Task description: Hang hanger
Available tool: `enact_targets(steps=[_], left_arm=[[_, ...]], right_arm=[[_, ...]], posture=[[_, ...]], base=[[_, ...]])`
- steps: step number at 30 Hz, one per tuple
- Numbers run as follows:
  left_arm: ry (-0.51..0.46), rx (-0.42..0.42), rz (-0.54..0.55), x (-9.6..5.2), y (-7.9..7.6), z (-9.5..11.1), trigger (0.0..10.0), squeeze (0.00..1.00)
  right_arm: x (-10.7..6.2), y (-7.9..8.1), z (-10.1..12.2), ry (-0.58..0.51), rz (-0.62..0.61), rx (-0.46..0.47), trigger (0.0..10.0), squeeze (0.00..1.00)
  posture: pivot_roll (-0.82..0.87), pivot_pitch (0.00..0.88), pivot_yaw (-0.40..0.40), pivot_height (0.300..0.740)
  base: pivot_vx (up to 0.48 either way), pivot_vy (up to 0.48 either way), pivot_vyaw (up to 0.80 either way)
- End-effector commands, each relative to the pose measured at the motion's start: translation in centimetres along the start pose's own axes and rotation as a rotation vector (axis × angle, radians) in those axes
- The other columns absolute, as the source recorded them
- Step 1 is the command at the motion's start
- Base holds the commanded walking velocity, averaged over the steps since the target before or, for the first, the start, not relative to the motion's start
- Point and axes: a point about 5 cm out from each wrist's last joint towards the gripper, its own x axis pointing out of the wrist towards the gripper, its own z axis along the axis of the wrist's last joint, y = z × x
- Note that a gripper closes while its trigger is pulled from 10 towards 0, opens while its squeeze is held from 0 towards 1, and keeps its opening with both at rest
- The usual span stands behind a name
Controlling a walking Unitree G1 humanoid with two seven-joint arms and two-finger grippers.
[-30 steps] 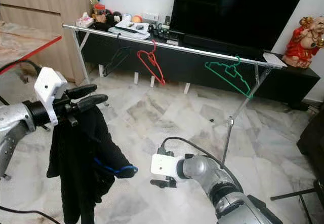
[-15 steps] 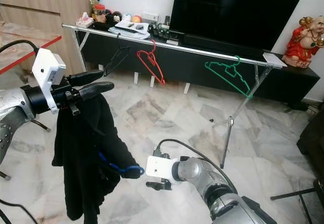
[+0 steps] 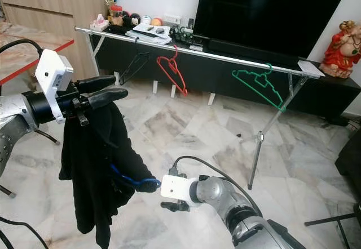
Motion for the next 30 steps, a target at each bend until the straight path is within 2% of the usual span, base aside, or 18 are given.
enact_targets(steps=[1,8,9,12,13,14,15,20,30], left_arm=[[-0.062,0.055,-0.034,0.4,-0.4,2.2,10.0,0.0],[-0.066,0.059,-0.041,0.6,-0.5,2.4,10.0,0.0],[-0.074,0.059,-0.042,0.6,-0.6,2.6,10.0,0.0],[-0.078,0.059,-0.043,0.7,-0.6,2.7,10.0,0.0],[-0.081,0.06,-0.044,0.7,-0.6,2.8,10.0,0.0],[-0.085,0.062,-0.046,0.8,-0.6,3.0,10.0,0.0],[-0.085,0.063,-0.047,0.8,-0.7,3.0,10.0,0.0],[-0.089,0.065,-0.051,0.8,-0.7,3.1,10.0,0.0],[-0.1,0.063,-0.063,1.1,-0.9,3.4,10.0,0.0]], right_arm=[[-0.2,-0.1,-0.4,0.009,-0.015,0.019,0.0,0.0],[-0.1,-0.1,-0.4,0.01,-0.02,0.018,0.0,0.0],[-0.1,0.0,-0.3,0.007,-0.013,0.023,0.9,0.0],[-0.1,0.1,-0.3,0.006,-0.01,0.025,1.2,0.0],[0.0,0.1,-0.3,0.005,-0.005,0.029,1.9,0.0],[0.0,0.2,-0.3,0.002,0.001,0.033,4.9,0.0],[0.1,0.3,-0.3,-0.004,0.011,0.043,10.0,0.0],[0.3,0.8,-0.2,-0.015,0.057,0.068,10.0,0.0],[0.4,0.4,0.3,-0.036,0.019,0.088,10.0,0.0]], posture=[[0.24,0.0,-0.15,0.74],[0.25,0.0,-0.152,0.74],[0.25,0.0,-0.153,0.74],[0.25,0.0,-0.153,0.74],[0.25,0.0,-0.153,0.74],[0.25,0.0,-0.153,0.74],[0.25,0.0,-0.153,0.74],[0.26,0.0,-0.153,0.74],[0.26,0.0,-0.153,0.74]], base=[[0.0,0.0,0.0],[0.0,0.0,0.0],[0.0,0.0,0.0],[0.0,0.0,0.0],[0.0,0.0,0.0],[0.0,0.0,0.0],[0.0,0.0,0.0],[0.0,0.0,0.0],[0.0,0.0,0.0]])
